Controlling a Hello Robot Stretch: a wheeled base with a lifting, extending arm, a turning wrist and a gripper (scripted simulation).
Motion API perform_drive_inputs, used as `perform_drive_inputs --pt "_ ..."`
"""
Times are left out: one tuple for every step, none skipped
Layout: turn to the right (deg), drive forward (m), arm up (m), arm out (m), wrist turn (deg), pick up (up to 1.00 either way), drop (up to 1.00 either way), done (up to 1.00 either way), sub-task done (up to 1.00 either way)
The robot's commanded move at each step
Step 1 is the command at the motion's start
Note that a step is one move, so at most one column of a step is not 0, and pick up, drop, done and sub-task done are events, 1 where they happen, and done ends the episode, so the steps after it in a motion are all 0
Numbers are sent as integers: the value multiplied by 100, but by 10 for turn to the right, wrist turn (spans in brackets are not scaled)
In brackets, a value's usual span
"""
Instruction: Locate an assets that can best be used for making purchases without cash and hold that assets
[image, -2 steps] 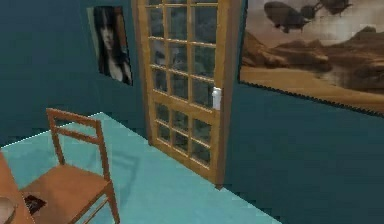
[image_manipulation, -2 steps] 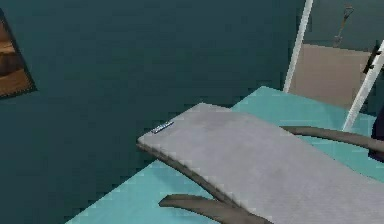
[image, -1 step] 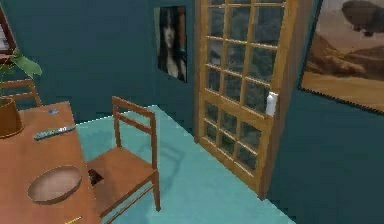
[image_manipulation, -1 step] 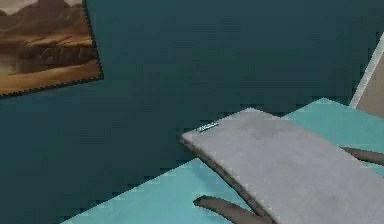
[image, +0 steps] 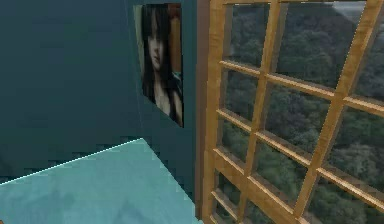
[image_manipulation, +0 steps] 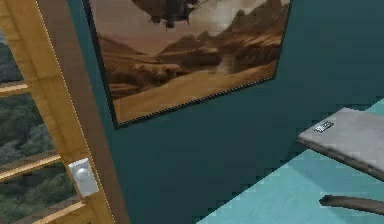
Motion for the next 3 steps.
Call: perform_drive_inputs --pt "0 20 0 0 0 0 0 0 0" --pt "-300 0 0 0 0 0 0 0 0" --pt "-30 0 0 0 0 0 0 0 0"
